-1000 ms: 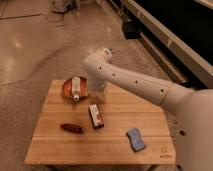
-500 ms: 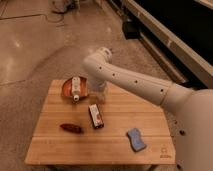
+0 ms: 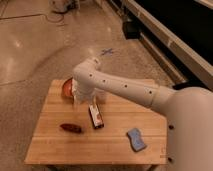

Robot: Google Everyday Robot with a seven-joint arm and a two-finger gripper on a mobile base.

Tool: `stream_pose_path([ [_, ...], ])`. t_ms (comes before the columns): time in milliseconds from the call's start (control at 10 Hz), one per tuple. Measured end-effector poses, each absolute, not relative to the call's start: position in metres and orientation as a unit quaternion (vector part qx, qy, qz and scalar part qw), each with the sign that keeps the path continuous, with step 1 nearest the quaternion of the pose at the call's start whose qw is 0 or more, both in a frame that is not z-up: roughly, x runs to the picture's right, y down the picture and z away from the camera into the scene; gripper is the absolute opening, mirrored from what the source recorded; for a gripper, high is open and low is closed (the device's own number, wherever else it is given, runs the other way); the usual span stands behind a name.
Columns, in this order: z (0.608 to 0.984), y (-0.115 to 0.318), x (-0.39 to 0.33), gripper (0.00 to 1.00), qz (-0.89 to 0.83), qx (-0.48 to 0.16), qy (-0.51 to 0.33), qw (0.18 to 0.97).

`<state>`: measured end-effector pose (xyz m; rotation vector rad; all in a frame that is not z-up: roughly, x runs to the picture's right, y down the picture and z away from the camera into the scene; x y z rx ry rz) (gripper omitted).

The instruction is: Drag the pepper across the table

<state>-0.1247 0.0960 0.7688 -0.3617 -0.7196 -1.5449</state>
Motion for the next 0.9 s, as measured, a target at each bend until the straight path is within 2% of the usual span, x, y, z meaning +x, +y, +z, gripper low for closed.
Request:
stream_pose_path([
  [400,0.77,0.146,-0.152,0.64,-0.758,-0.121,-0.325,0.552],
  [900,0.782,0.2,-0.168,0.64,-0.812,-0.11,-0.335,0.465],
])
